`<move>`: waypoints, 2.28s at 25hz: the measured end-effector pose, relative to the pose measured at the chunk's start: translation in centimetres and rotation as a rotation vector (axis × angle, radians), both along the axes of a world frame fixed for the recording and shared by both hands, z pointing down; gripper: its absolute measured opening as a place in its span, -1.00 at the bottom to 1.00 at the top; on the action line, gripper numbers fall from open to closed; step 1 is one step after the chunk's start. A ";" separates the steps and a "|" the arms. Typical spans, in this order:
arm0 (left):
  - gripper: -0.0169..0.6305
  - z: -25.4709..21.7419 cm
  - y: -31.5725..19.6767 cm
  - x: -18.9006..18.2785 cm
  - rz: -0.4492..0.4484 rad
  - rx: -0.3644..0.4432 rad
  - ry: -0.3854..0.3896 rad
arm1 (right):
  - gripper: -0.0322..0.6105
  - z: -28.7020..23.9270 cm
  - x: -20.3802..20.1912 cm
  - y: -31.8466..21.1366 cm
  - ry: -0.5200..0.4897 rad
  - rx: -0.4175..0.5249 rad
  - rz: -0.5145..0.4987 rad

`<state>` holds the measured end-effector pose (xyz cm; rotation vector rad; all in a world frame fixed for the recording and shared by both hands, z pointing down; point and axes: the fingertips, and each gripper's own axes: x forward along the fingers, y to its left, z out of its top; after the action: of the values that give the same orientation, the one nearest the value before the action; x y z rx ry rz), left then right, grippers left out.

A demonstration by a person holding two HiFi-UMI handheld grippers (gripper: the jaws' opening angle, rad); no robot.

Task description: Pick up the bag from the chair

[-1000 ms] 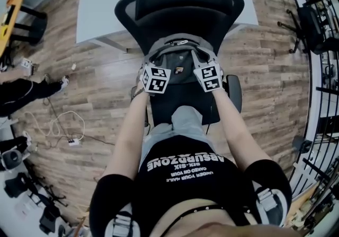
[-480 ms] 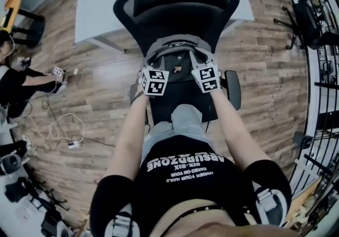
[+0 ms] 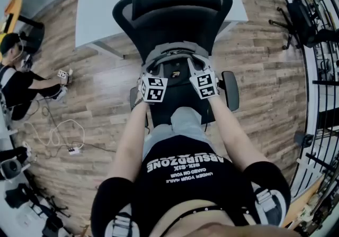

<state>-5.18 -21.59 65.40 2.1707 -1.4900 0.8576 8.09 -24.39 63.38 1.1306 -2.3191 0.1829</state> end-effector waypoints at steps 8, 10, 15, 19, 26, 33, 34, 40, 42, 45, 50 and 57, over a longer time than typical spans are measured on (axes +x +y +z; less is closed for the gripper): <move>-0.65 -0.1 1.9 0.0 0.009 0.002 0.010 | -0.74 -0.3 0.0 2.1 -0.008 -0.038 0.012; -0.65 -0.3 2.4 0.1 0.016 -0.002 0.007 | -0.74 -0.5 0.2 2.7 0.007 -0.046 0.009; -0.65 -1.3 3.0 0.2 0.059 0.000 -0.047 | -0.75 -1.2 0.2 3.3 0.048 -0.064 -0.009; -0.65 -2.2 3.3 0.1 0.065 0.002 -0.051 | -0.76 -1.9 0.2 3.8 0.049 -0.059 0.003; -0.66 -4.5 4.0 0.1 0.071 0.022 -0.027 | -0.76 -4.2 0.2 4.8 0.011 -0.046 0.051; -0.66 -9.3 4.0 0.6 0.117 0.105 0.021 | -0.76 -8.9 0.7 4.9 -0.072 0.004 0.103; -0.66 -9.9 4.0 0.5 0.123 0.114 0.020 | -0.76 -9.4 0.7 5.1 -0.077 0.008 0.106; -0.66 -12.8 5.3 0.3 0.129 0.144 0.051 | -0.76 -12.5 0.5 6.7 -0.095 0.037 0.095; -0.67 -14.2 5.8 0.2 0.133 0.174 0.064 | -0.76 -13.8 0.4 7.1 -0.105 0.053 0.090; -0.67 -16.6 6.3 0.3 0.133 0.222 0.084 | -0.76 -16.0 0.5 7.5 -0.127 0.083 0.094; -0.67 -19.7 6.8 0.2 0.131 0.273 0.107 | -0.76 -19.1 0.4 8.3 -0.150 0.122 0.103; -0.67 -23.2 7.9 -0.2 0.128 0.321 0.129 | -0.76 -22.2 0.1 9.2 -0.165 0.138 0.089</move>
<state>-5.35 -13.70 42.24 2.5218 -1.5242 0.5311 8.16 -15.19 41.13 1.3331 -2.4597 0.1558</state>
